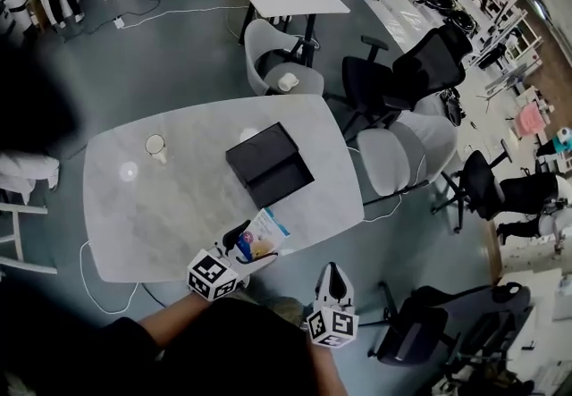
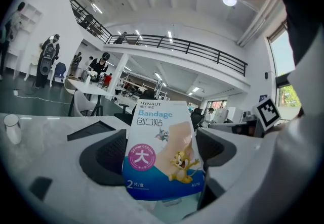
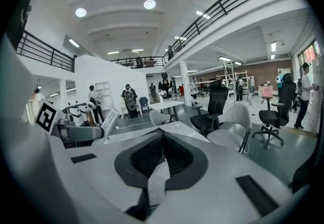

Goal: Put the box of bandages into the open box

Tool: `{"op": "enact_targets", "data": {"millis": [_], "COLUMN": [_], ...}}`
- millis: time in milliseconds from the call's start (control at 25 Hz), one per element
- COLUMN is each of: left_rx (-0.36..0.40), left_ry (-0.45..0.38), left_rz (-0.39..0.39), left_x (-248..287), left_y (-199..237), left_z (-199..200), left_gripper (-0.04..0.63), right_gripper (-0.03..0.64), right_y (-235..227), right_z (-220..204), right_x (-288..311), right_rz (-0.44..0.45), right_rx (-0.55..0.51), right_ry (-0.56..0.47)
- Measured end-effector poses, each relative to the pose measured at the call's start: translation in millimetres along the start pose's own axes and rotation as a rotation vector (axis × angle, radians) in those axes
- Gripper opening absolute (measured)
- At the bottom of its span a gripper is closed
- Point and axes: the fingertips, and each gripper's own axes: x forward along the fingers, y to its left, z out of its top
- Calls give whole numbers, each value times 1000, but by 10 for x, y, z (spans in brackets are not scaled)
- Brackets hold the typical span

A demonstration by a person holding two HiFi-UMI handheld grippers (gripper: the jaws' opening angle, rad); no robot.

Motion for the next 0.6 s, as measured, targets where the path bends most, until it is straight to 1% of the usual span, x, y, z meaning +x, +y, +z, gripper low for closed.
{"op": "enact_targets", "data": {"millis": [160,280,440,600], "left_rx": [-12,10,27,51], "left_ry": [7,16,42,71], "left_rz": [21,32,66,97], "left_x": [144,312,528,812], "left_y": [227,364,557,802], "left_z": [-52,-65,-54,-50], "left_gripper": [448,448,448,448], "right_gripper": [13,13,14,12], "right_y": [-33,-52,3,-103], "right_z": [-31,-56,-34,-54], "right_x": [200,391,563,863], "right_rz": [17,40,96,141], "right_rx": [-27,-21,-26,-24], "right_ry": [23,31,33,49]}}
